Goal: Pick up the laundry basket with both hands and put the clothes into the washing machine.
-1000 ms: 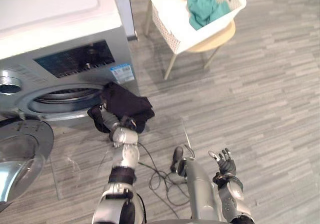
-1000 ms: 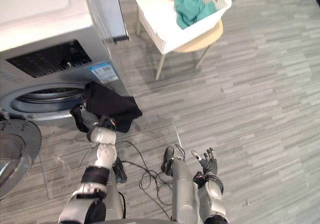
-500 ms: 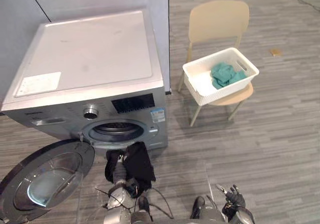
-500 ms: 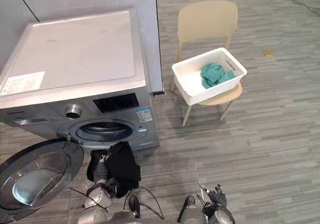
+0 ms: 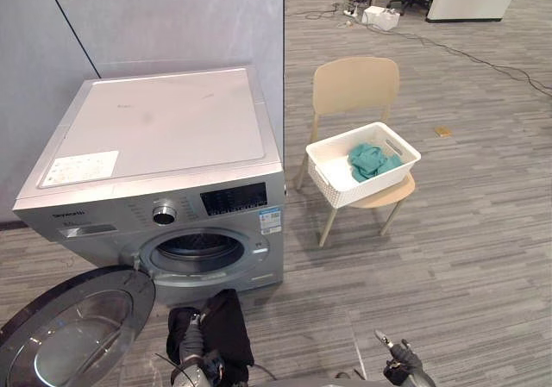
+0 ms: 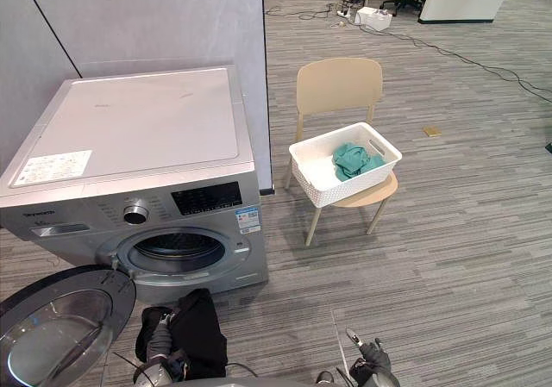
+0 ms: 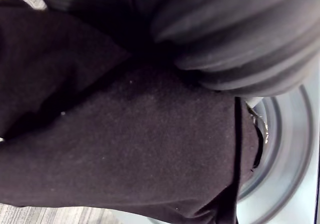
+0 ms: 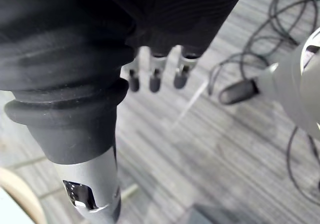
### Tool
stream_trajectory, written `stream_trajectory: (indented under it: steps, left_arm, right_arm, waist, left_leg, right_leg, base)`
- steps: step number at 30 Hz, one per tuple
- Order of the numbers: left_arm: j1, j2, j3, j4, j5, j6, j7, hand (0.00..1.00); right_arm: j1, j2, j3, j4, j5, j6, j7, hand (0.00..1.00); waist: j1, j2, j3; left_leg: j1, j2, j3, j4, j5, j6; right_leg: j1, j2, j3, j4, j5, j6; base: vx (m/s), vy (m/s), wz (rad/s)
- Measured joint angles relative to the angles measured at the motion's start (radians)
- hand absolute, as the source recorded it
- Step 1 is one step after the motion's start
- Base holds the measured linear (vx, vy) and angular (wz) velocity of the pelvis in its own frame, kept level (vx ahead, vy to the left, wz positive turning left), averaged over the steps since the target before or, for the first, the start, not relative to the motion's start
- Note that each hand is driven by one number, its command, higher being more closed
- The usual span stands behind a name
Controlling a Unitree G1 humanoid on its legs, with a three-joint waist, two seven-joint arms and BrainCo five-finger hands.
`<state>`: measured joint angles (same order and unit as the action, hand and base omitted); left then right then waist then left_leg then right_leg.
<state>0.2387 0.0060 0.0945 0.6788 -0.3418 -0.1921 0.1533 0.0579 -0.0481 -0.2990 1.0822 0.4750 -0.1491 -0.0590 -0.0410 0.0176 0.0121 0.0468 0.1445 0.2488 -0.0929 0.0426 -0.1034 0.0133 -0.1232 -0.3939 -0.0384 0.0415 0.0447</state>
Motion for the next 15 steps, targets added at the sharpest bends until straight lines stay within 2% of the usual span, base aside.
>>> stream_trajectory:
  steps: [5, 9, 10, 11, 12, 14, 15]
  left_arm:
    - [-0.028, 0.008, 0.059, 0.036, 0.0, 0.012, -0.019, 1.0]
    - [-0.035, 0.018, 0.075, 0.037, -0.003, 0.015, -0.022, 1.0]
    - [-0.044, 0.02, 0.075, 0.036, -0.01, 0.015, -0.022, 1.0]
    - [-0.05, 0.015, 0.074, 0.02, -0.032, 0.016, -0.023, 1.0]
    - [-0.056, 0.008, 0.072, -0.008, -0.046, 0.019, -0.024, 1.0]
    - [-0.061, 0.004, 0.062, -0.044, -0.062, 0.02, -0.026, 1.0]
    - [-0.051, 0.002, 0.062, -0.049, -0.081, 0.02, -0.03, 1.0]
  right_arm:
    - [0.065, 0.002, -0.077, 0.003, 0.056, 0.001, 0.016, 0.0]
    - [0.136, 0.011, -0.138, 0.002, 0.089, 0.003, 0.02, 0.0]
    - [0.146, 0.013, -0.141, 0.002, 0.103, 0.004, 0.021, 0.0]
    - [0.156, 0.012, -0.158, 0.003, 0.113, 0.005, 0.022, 0.0]
    - [0.157, 0.008, -0.171, 0.003, 0.113, 0.005, 0.022, 0.0]
    - [0.149, -0.009, -0.175, 0.002, 0.102, 0.005, 0.019, 0.0]
    - [0.144, -0.021, -0.187, -0.005, 0.084, 0.006, 0.017, 0.0]
  waist:
    - [-0.003, -0.001, 0.0]
    - [-0.009, -0.013, 0.006]
    - [-0.008, -0.019, 0.012]
    - [-0.008, -0.006, 0.027]
    - [-0.007, -0.018, 0.038]
    - [0.002, -0.013, 0.071]
    - [0.002, -0.008, 0.076]
  left_leg:
    - [0.004, 0.003, 0.01, 0.0, 0.0, 0.0]
    - [-0.001, 0.012, 0.002, 0.032, -0.013, -0.001]
    - [-0.035, 0.017, -0.008, 0.097, -0.04, 0.002]
    - [-0.099, 0.031, -0.021, 0.21, -0.084, 0.007]
    - [-0.156, 0.041, -0.026, 0.332, -0.099, 0.015]
    - [-0.222, 0.044, -0.057, 0.466, -0.098, 0.016]
    - [-0.234, 0.039, -0.076, 0.477, -0.094, 0.008]
  right_leg:
    - [0.007, 0.001, 0.001, -0.001, 0.001, 0.001]
    - [0.047, 0.001, -0.034, -0.01, -0.003, 0.005]
    - [0.052, -0.002, -0.055, -0.006, -0.017, 0.008]
    - [0.054, -0.01, -0.078, 0.011, -0.051, 0.005]
    - [0.057, -0.023, -0.104, 0.033, -0.068, 0.009]
    - [0.065, -0.04, -0.134, 0.065, -0.079, 0.013]
    - [0.076, -0.057, -0.154, 0.074, -0.081, 0.011]
  base:
    - [0.0, 0.0, -0.01]
    - [-0.01, -0.007, 0.2]
    - [-0.06, -0.016, 0.48]
    - [-0.08, 0.051, 0.72]
    - [-0.09, 0.072, 0.72]
    - [-0.11, 0.067, 0.64]
    - [-0.07, 0.085, 0.49]
